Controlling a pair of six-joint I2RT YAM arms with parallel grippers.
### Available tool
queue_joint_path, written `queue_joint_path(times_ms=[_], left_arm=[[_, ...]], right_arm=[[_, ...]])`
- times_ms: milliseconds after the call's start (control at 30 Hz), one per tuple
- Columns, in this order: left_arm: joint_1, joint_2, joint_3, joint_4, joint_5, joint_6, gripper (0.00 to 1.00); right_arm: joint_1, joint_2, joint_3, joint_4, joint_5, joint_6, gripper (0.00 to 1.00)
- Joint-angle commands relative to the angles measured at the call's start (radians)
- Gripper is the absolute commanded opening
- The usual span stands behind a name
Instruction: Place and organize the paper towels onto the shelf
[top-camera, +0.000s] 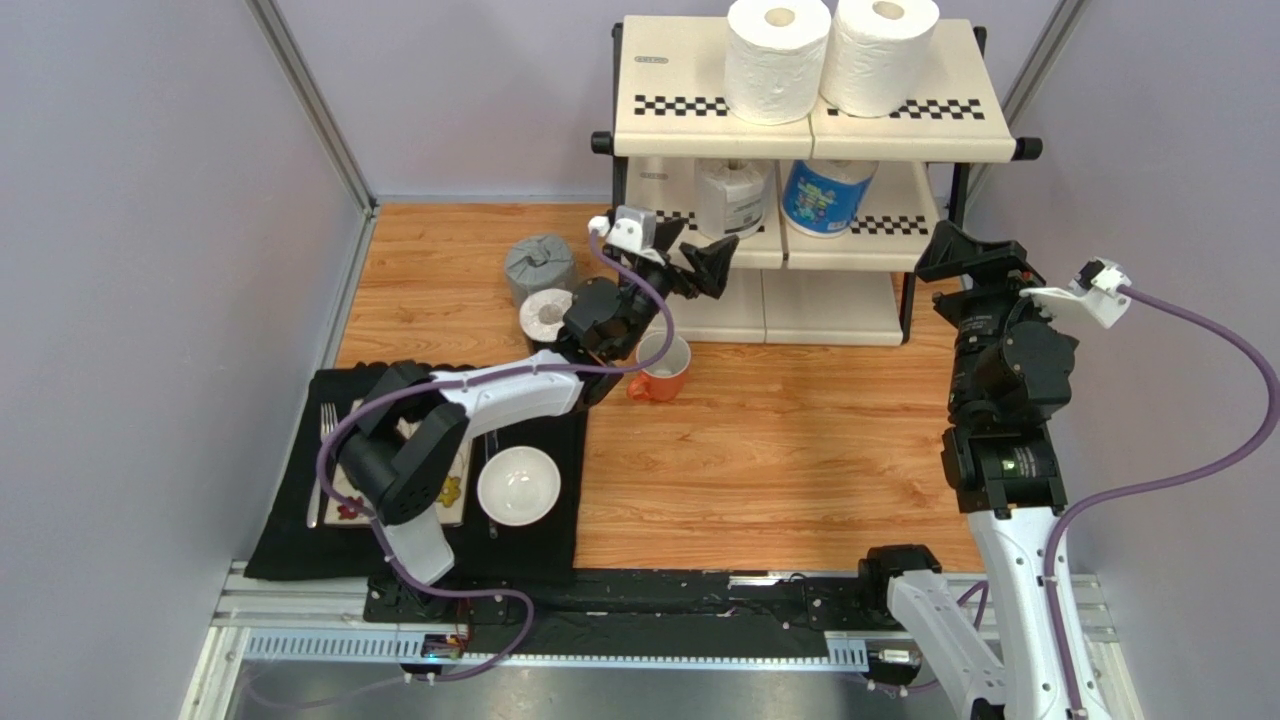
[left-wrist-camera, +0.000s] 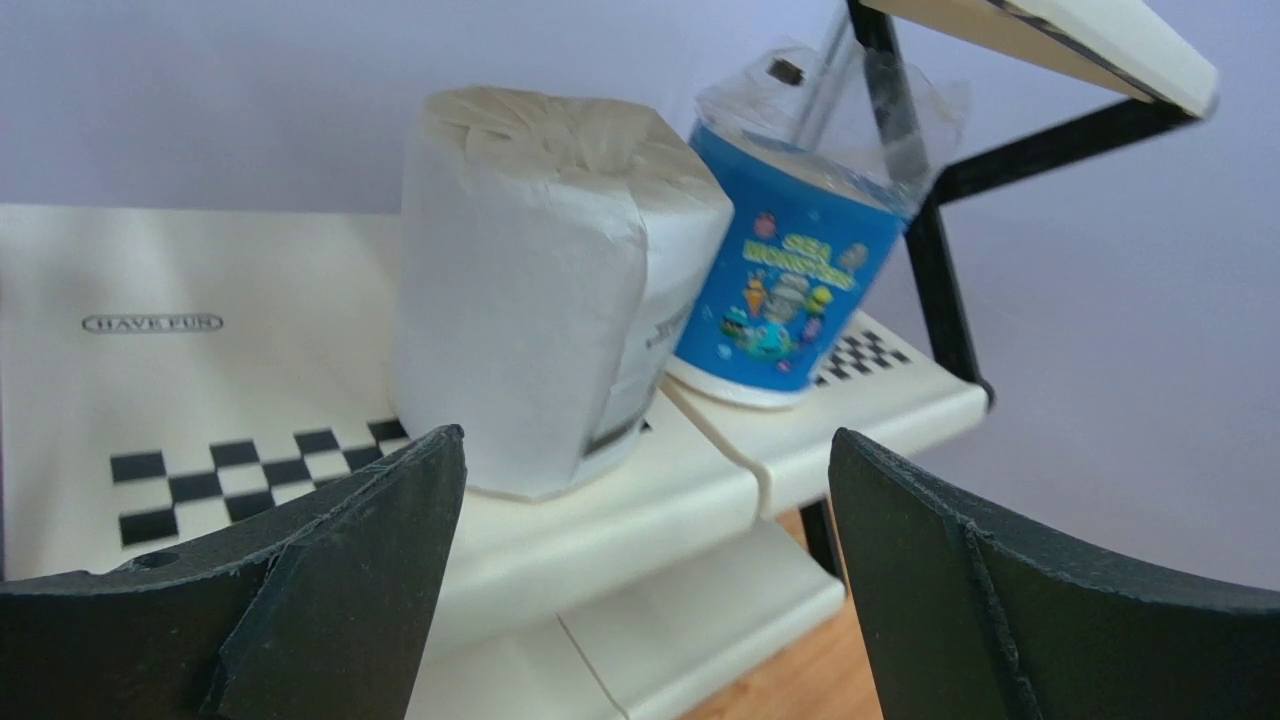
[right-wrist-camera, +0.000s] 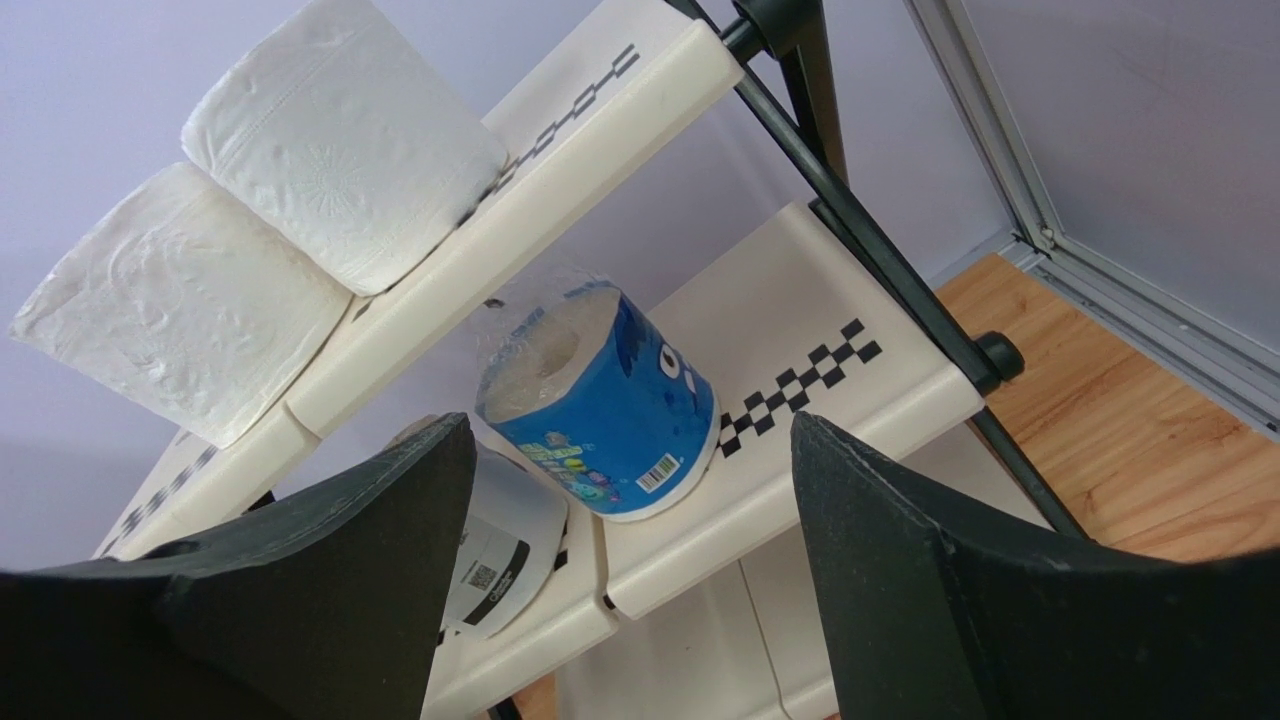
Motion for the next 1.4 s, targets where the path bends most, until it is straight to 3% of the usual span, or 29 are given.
queue_joint_path(times_ms=[0, 267, 667, 967, 1367], left_arm=[[-0.006, 0.109, 0.170, 0.090, -0.123, 0.062, 0.99], [0.008, 0.230, 0.305, 0.080, -0.116, 0.096, 0.99], [0.057, 0.329, 0.465, -0.034, 0.071, 0.060, 0.99], [0.059, 0.345, 0.472, -0.034, 0.143, 0.010, 0.99], [0.073, 0.226, 0.361, -0.017, 0.096, 0.019, 0.99]], right_arm=[[-0.005, -0.011, 0.012, -0.021, 0.034, 0.001, 0.80], [-0.005, -0.004, 0.009, -0.023, 0.049, -0.014, 0.82], [-0.013, 0.004, 0.007, -0.020, 0.029, -0.016, 0.84], [-0.013, -0.002, 0.000, -0.020, 0.023, -0.020, 0.84], [-0.014, -0.024, 0.000, -0.032, 0.030, -0.050, 0.84]])
